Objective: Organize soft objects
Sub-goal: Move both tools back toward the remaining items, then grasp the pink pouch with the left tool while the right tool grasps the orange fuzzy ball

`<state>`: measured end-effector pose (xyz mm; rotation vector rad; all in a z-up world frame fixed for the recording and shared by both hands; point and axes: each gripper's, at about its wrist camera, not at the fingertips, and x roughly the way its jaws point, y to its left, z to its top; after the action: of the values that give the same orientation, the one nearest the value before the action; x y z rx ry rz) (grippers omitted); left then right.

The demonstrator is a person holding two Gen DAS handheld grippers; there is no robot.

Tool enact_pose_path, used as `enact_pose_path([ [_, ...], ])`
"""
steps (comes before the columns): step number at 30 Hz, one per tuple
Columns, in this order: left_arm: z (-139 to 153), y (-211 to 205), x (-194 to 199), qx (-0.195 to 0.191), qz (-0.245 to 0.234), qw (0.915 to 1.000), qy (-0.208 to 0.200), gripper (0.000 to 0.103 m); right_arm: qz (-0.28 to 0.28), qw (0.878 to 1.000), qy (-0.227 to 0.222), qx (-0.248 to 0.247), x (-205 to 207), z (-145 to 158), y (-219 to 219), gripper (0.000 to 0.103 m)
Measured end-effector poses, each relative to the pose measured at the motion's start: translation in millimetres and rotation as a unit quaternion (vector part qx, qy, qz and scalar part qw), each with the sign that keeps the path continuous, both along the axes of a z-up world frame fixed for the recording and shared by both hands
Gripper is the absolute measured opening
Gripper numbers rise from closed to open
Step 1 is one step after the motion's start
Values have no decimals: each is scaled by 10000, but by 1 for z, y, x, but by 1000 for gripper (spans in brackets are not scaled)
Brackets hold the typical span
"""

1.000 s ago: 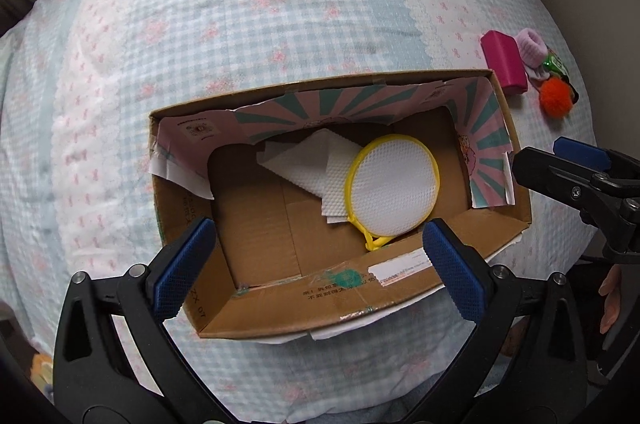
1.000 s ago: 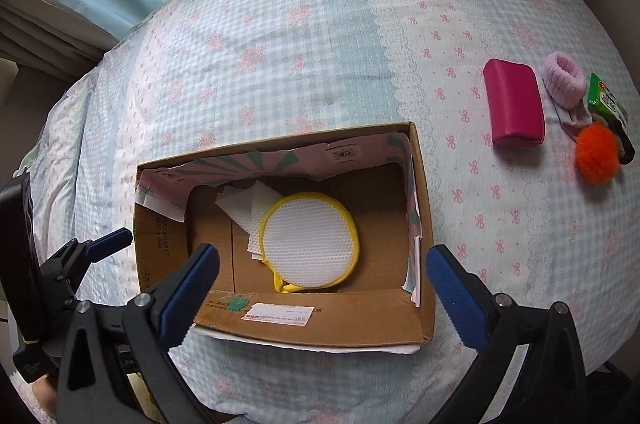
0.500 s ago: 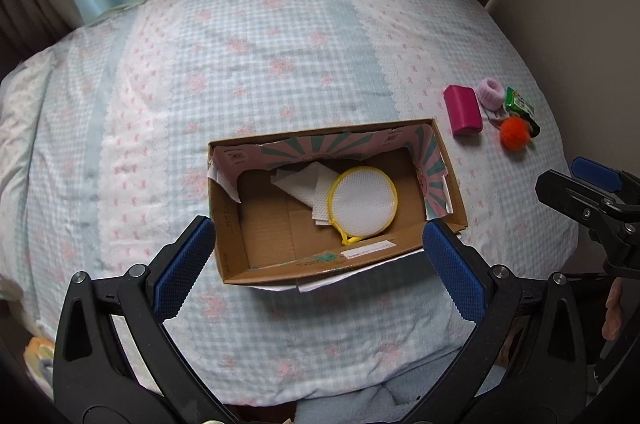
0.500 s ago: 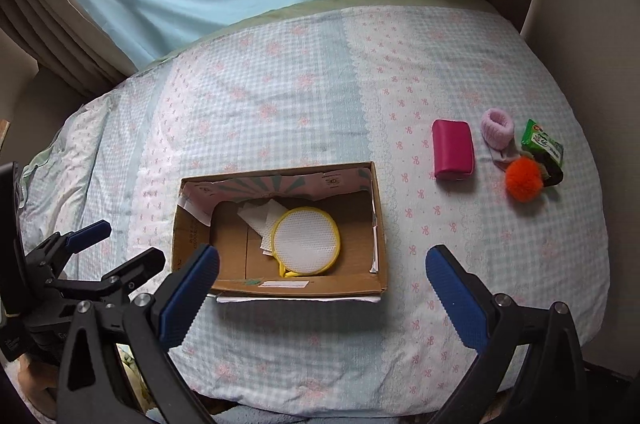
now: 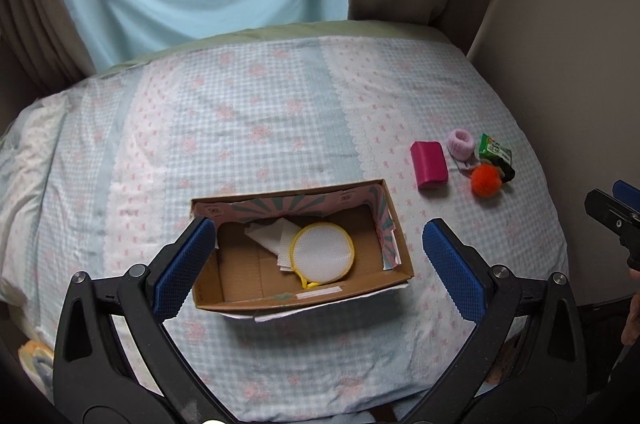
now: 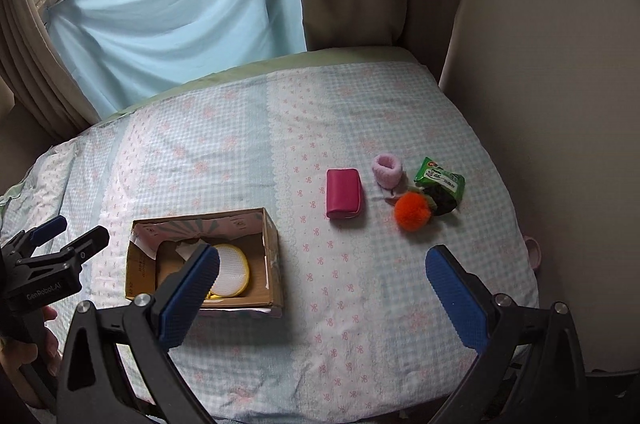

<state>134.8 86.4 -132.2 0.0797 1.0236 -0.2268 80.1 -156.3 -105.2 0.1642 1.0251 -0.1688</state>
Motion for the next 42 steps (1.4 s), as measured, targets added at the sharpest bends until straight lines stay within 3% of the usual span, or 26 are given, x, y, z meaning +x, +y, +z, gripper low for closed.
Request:
enact_pose_path([
  [9, 2, -112, 12, 157, 249, 9994, -194, 103, -58, 9998, -127, 173, 8, -9, -109, 103],
  [16, -31, -185, 42, -2, 333, 9993, 193, 103, -241, 9983, -17, 538, 29, -37, -171, 103],
  [24, -92, -247, 93, 61, 65, 9978, 660, 103, -821, 9876, 245, 1313, 60, -99, -213, 103],
  [34, -191, -290, 155, 249, -248, 9891, 1429, 103, -1750, 9551, 854, 2235, 97, -197, -238, 103],
  [42, -269, -307, 183, 291, -497, 9797, 1921, 103, -2337, 9297, 1247, 2559, 110, -264, -244, 99],
])
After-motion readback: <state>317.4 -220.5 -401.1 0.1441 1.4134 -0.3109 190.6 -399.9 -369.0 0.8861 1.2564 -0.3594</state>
